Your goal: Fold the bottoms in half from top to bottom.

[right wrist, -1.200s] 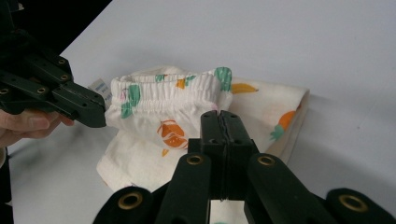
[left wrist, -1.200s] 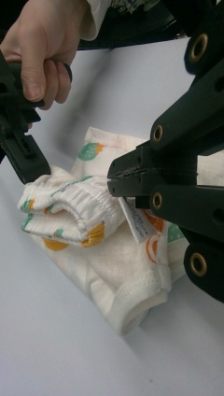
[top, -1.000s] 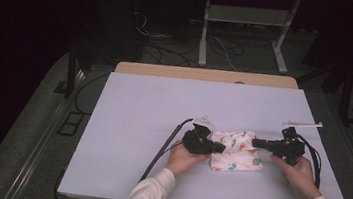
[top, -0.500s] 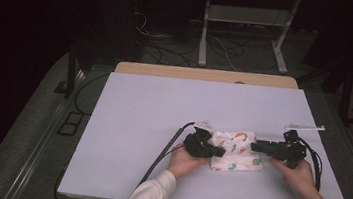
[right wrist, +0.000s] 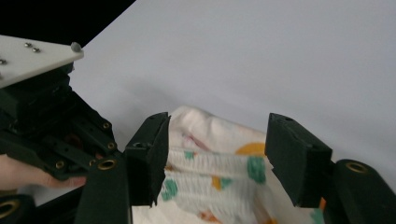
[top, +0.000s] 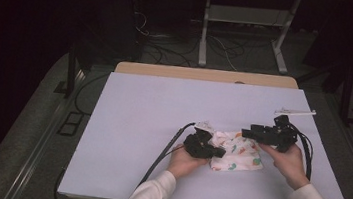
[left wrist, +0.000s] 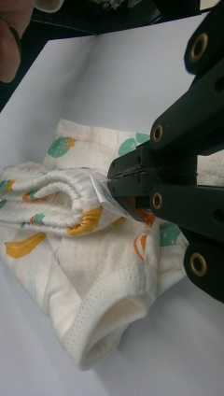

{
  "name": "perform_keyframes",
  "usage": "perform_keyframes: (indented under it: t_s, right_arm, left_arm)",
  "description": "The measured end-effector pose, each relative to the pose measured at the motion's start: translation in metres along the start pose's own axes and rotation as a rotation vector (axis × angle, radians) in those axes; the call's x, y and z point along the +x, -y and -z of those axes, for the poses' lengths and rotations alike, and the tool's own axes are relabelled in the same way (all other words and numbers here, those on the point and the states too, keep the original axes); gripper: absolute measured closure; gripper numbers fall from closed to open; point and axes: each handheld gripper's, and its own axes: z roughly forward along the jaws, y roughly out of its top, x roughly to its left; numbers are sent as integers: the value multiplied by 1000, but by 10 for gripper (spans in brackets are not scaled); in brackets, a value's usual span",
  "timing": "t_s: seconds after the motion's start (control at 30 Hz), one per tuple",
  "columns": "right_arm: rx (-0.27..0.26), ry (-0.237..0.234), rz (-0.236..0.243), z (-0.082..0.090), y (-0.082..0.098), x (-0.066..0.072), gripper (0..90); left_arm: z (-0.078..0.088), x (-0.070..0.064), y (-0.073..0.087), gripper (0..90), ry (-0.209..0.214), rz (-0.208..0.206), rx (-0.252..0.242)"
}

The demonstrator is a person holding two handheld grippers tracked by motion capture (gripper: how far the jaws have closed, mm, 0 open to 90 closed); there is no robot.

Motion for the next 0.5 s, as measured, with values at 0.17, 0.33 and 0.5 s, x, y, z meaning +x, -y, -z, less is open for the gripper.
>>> perform_keyframes:
  t_s: [0.17,0.33,0.5]
  right_arm:
    - [45,7,14,-19,-12,6,550]
    - [91,5,4,-33,-20,6,774]
    - [166,43,2,-44,-24,5,874]
  left_arm:
    - [0,0,1,896,0,0,0]
    - [-1,-1,1,895,-2,-4,-2]
    - [-1,-1,1,895,-1,-14,0]
